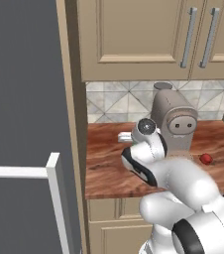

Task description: Place the liquor and beer on the top shelf of the fridge to keep them out of children's reach, and place the bell pepper on lower shelves for easy access.

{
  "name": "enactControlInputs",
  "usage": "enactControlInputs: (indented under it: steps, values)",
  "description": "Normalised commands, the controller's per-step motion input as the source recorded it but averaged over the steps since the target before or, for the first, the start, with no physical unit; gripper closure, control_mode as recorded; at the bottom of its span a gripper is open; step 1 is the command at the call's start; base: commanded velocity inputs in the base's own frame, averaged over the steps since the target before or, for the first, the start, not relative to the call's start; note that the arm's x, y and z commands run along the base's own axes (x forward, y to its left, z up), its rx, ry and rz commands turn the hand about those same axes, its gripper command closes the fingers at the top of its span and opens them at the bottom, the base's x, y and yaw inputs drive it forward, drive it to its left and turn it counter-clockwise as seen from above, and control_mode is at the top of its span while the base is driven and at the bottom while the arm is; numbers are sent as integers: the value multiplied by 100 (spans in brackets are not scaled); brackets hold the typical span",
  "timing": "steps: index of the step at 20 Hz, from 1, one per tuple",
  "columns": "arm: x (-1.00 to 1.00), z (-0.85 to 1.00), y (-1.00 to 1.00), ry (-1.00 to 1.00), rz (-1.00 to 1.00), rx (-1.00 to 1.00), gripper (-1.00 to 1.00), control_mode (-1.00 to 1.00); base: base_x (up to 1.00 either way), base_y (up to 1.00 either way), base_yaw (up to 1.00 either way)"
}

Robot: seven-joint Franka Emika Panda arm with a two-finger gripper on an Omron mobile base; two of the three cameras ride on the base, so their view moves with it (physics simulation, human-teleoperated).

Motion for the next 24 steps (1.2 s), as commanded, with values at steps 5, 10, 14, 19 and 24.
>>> enactControlInputs:
  steps: [5, 10, 14, 19, 24]
  values:
    - [21, -8, 0, 1, 0, 0, -100, -100, 0, 0, 0]
    - [16, -18, 0, 0, 0, 0, -100, -100, 0, 0, 0]
    - [17, -22, 2, 0, 0, 0, -100, -100, 0, 0, 0]
    - [17, -19, 1, 0, -3, 0, -100, -100, 0, 0, 0]
    - [10, -9, 0, 1, -5, 0, -100, -100, 0, 0, 0]
